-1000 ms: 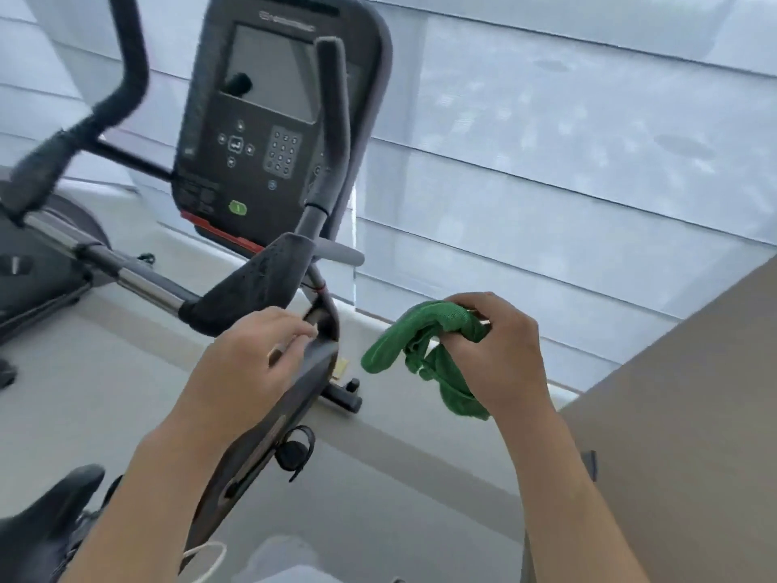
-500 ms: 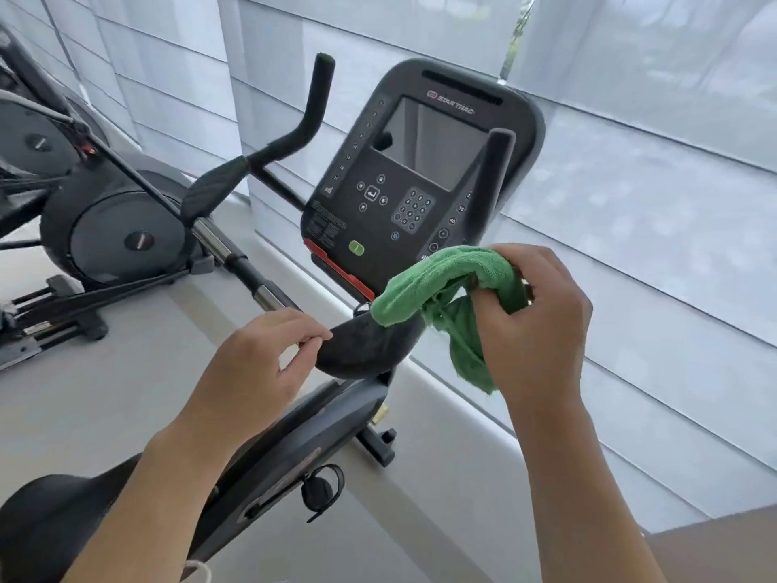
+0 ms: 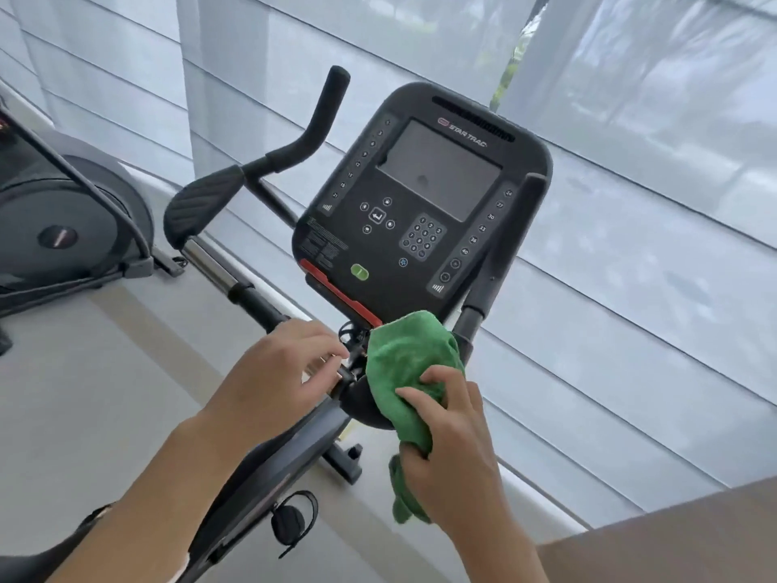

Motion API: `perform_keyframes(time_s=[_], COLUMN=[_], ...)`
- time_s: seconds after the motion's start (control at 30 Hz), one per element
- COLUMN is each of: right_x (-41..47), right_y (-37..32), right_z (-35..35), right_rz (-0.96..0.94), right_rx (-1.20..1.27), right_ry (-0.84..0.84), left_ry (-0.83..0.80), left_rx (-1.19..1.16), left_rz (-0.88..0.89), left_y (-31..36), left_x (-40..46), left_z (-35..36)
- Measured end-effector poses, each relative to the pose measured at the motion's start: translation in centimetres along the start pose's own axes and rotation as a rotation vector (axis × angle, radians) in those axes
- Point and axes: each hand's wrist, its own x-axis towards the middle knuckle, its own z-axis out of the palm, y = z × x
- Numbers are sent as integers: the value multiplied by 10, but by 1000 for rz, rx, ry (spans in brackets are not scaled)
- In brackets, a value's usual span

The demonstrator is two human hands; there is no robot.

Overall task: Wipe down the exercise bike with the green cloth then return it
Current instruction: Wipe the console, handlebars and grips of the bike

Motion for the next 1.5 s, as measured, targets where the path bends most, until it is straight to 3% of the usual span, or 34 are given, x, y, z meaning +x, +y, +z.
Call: perform_keyframes(time_s=[0.2,0.4,0.53,0.67,0.83,0.97,1.1,1.3,1.5], right_x=[0,23,45,66,93,108,107,55,2], right_y=[-11,-21,11,33,46,35,18,-24,-34], right_z=[22,54,46,29,7,0,6,37,64], right_rz=[-63,-59,-298,-439,-380,-160,-5,33,-75], right_rx=[-126,-176,-172,-110,-49,-144,-253,-203,-220], right_ry=[61,140,226,146,56,-14,47,316,255], left_ry=[-65,13,66,63,8,-39,-82,-105,-83], left_rx=[13,16,64,70,90,92,71,40,4], left_rz=[35,60,59,78,78,43,29,26,38], left_y=[-24,-40,-40,-36,-31,-25,-22,-24,-23], left_x=[5,0,3,12,13,11,9,10,11], left_z=[19,38,47,51,51,44,40,39,38])
